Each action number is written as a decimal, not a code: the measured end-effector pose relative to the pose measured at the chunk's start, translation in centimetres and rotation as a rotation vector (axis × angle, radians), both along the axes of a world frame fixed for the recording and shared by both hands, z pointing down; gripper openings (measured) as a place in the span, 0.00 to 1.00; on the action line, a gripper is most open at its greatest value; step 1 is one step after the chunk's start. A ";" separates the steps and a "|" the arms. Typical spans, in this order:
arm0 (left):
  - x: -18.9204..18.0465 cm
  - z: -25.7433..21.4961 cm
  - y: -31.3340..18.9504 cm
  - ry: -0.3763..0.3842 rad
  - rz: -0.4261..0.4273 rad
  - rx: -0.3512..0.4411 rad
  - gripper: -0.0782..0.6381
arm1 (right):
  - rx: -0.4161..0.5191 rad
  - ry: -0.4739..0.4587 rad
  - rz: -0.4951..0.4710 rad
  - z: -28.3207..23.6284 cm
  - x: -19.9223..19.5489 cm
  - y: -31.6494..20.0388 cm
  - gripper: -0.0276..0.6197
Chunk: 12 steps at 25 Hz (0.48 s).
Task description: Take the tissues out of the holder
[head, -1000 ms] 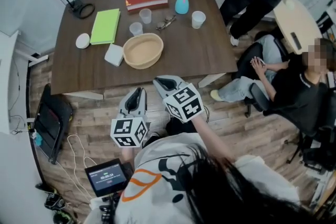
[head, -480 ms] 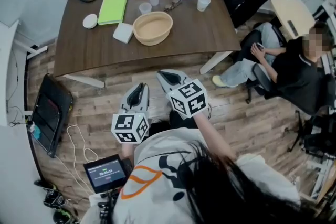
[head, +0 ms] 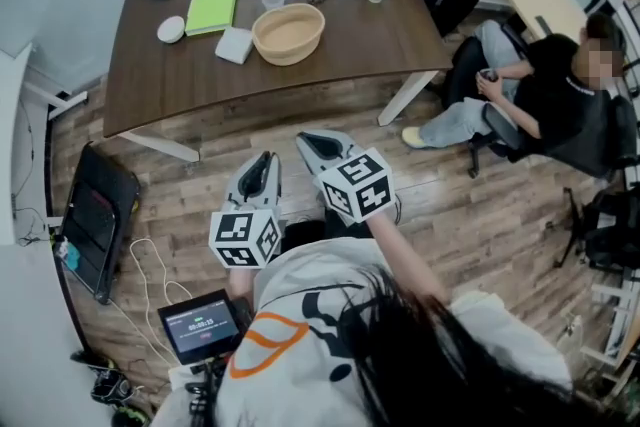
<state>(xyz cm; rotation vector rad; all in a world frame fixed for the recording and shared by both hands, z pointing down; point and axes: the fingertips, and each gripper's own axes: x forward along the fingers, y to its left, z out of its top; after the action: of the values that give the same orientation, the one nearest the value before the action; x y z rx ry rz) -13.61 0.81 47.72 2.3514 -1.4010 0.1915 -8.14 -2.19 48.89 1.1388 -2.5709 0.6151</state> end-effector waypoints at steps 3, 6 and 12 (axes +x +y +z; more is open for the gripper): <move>0.5 0.0 0.9 -0.001 0.015 0.003 0.17 | 0.003 0.000 0.013 -0.1 0.6 1.0 0.06; 0.9 0.1 1.2 0.000 0.032 0.008 0.17 | 0.004 0.008 0.024 0.1 1.0 1.4 0.06; 1.6 -0.2 1.6 0.004 0.054 0.015 0.17 | 0.011 0.016 0.040 -0.1 1.5 2.0 0.06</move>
<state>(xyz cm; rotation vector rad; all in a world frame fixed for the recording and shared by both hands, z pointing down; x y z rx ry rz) -12.03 2.38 47.55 2.4025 -1.3421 0.1927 -6.62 -0.16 48.81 1.1971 -2.5465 0.5997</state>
